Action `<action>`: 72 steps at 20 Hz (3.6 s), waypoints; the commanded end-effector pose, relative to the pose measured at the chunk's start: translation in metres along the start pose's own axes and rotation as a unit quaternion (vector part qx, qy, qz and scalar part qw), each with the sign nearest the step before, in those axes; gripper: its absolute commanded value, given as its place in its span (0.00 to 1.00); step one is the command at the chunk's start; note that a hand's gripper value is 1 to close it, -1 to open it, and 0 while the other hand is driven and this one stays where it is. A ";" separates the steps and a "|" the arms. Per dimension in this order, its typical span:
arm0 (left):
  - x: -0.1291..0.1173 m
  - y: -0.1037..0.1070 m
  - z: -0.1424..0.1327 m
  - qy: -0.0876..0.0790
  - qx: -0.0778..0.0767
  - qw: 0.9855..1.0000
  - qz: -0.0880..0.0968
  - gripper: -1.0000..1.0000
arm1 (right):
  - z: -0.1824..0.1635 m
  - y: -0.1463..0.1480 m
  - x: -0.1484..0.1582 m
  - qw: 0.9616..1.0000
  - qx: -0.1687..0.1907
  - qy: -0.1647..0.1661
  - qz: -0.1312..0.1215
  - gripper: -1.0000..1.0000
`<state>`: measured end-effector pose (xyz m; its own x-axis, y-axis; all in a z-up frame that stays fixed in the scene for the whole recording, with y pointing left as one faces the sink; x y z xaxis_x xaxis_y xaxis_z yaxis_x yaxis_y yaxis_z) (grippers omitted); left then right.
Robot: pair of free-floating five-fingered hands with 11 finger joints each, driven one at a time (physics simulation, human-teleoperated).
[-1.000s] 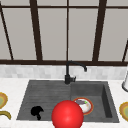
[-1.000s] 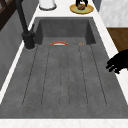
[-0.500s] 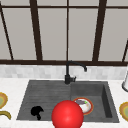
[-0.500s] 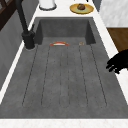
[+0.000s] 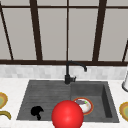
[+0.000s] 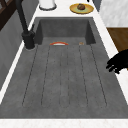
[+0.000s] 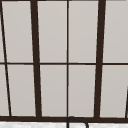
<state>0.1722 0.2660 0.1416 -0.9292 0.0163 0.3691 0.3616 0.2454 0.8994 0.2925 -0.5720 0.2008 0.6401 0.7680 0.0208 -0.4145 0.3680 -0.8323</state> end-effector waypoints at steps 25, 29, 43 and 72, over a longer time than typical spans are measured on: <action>0.000 0.000 0.000 0.000 0.000 1.000 0.000 0.50 | 0.088 0.078 0.092 0.991 0.005 -0.134 0.025 0.00; 0.000 0.000 0.000 0.000 0.000 1.000 0.000 0.50 | 0.092 0.091 0.099 0.985 0.020 -0.168 0.020 0.00; 0.000 0.000 0.000 0.000 0.000 1.000 0.000 0.50 | 0.117 0.138 0.109 0.967 0.042 -0.249 0.023 0.00; 0.001 -0.004 -0.026 0.003 -0.005 1.000 0.008 0.00 | 0.159 0.184 0.145 0.965 0.056 -0.257 0.017 0.50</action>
<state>0.1714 0.2563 0.1429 -0.9217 0.0149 0.3876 0.3792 0.2448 0.8923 0.2058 -0.3098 0.1389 0.2333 0.9279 0.2908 -0.5140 0.3715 -0.7732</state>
